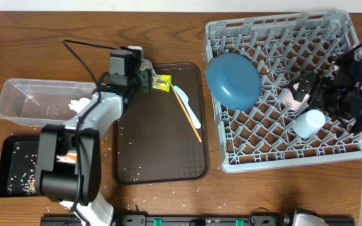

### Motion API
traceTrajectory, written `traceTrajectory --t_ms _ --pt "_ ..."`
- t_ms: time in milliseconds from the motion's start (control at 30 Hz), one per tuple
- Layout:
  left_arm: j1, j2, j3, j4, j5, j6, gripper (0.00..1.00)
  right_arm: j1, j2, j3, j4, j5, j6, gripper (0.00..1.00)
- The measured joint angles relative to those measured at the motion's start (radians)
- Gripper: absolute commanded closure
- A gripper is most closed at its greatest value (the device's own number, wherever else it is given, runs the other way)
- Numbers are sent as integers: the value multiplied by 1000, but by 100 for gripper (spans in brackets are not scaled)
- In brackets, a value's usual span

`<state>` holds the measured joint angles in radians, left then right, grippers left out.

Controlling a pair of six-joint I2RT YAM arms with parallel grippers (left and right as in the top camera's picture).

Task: Sort waste into correct bins and load items into the dishwasher rack
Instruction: 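Grasp the foil wrapper and yellow snack packet with the left gripper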

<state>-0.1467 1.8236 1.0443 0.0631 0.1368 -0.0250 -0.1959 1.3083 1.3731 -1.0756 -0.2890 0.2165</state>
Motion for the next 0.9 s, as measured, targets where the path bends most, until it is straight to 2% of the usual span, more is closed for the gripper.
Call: traceTrajectory --t_ms 367,600,800,900 --pt "-26 90 0 30 22 0 35 0 0 0 0 0 3 1" --pt "-26 118 0 4 24 2 54 0 0 0 0 0 3 1" --pt "-26 118 0 -7 37 -5 91 0 0 0 -3 0 3 1" --pt "-26 118 0 -7 51 -2 94 0 0 0 -5 0 3 1"
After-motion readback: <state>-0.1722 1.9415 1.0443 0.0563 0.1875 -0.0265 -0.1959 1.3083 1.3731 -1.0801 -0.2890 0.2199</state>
